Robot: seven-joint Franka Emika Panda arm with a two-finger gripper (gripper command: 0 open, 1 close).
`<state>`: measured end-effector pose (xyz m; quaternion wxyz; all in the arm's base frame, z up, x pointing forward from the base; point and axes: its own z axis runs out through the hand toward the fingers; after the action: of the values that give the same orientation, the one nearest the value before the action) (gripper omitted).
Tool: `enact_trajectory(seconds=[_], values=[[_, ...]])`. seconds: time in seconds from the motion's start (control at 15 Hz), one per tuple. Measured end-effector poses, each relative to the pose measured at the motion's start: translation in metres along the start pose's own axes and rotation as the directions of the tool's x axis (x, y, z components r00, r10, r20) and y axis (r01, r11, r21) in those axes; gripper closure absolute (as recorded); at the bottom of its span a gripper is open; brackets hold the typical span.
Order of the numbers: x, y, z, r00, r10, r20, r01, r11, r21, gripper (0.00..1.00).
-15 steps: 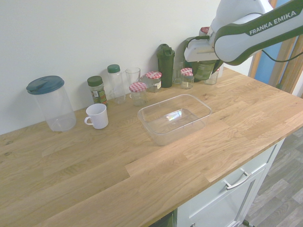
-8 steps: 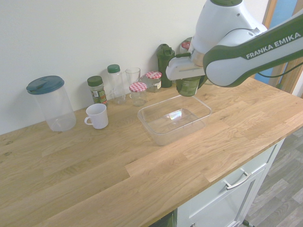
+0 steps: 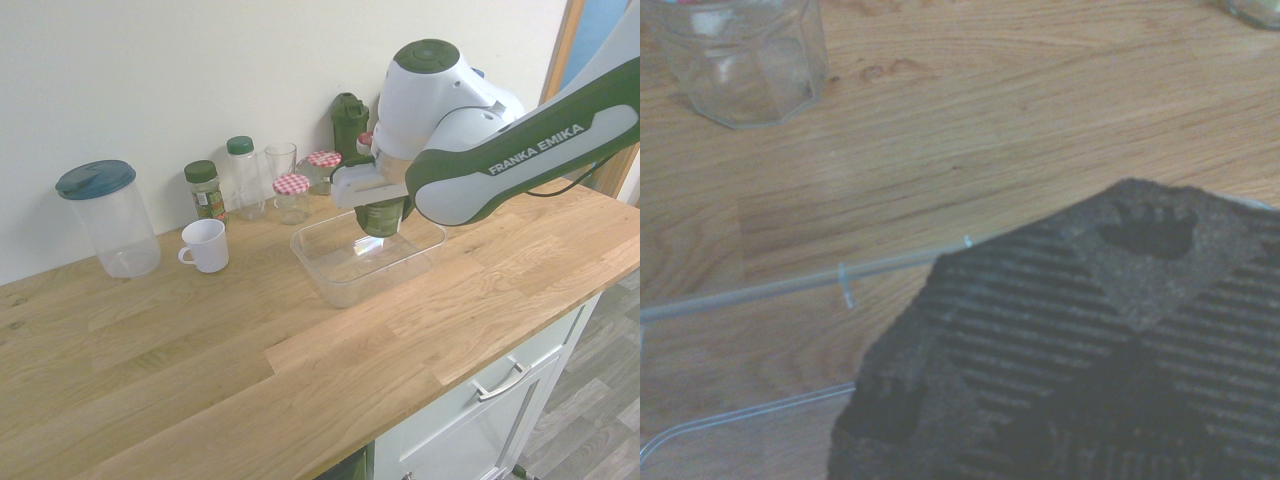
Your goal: Put the cereal into the container
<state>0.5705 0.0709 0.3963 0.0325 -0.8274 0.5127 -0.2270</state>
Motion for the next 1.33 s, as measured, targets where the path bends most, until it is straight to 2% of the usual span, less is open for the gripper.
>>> enact_trajectory(seconds=[0.73,1.2,1.27,1.33], values=[[0.016,-0.004,0.051,1.0,0.025,0.006,-0.025,0.999,-0.044,1.0],[0.014,-0.002,0.062,0.999,0.031,0.021,-0.03,0.998,-0.046,1.0],[0.012,-0.002,0.064,0.999,0.031,0.025,-0.03,0.998,-0.047,0.0],[0.011,-0.002,0.065,0.999,0.032,0.031,-0.031,0.998,-0.048,0.0]])
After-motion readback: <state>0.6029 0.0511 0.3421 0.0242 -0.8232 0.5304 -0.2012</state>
